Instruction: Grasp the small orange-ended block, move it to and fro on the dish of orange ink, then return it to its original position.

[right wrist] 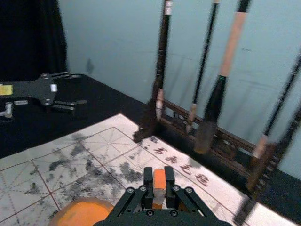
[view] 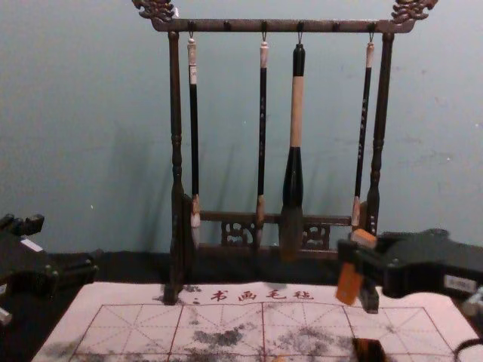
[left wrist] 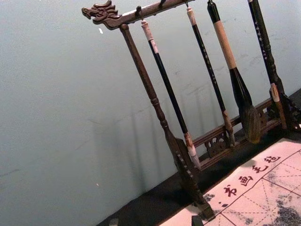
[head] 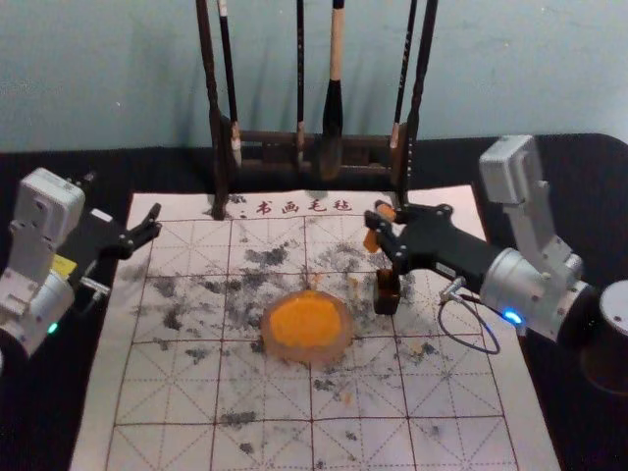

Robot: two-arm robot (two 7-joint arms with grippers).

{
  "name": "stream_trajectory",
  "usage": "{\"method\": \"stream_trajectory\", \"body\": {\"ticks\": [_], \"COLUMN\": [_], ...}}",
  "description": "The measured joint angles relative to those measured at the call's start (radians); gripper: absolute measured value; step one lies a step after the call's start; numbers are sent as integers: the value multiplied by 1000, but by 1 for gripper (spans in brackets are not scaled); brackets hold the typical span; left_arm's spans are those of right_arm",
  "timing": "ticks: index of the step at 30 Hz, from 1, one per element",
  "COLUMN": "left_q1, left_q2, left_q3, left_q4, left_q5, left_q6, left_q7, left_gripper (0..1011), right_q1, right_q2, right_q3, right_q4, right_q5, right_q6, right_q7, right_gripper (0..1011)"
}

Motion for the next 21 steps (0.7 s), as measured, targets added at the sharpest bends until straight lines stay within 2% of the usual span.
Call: {"method": "stream_trajectory", "body": {"ticks": [10,21], "left_q1": [0,0], "left_q2": [0,0], "left_q3": [0,0], "left_q4": [0,0], "left_q5": [0,0], "left_q6": [0,0], "left_q7": [0,0], "left_gripper": [1001,1001], "right_q1": [112,156], "right_q2": [-39,-65], "right_q3": [-90,-156], "right_q4": [124,204], "right_q5": [-28,-28], "right_q6": [-40,-59], "right_q7": [99,160], "right_gripper": [111,111]}}
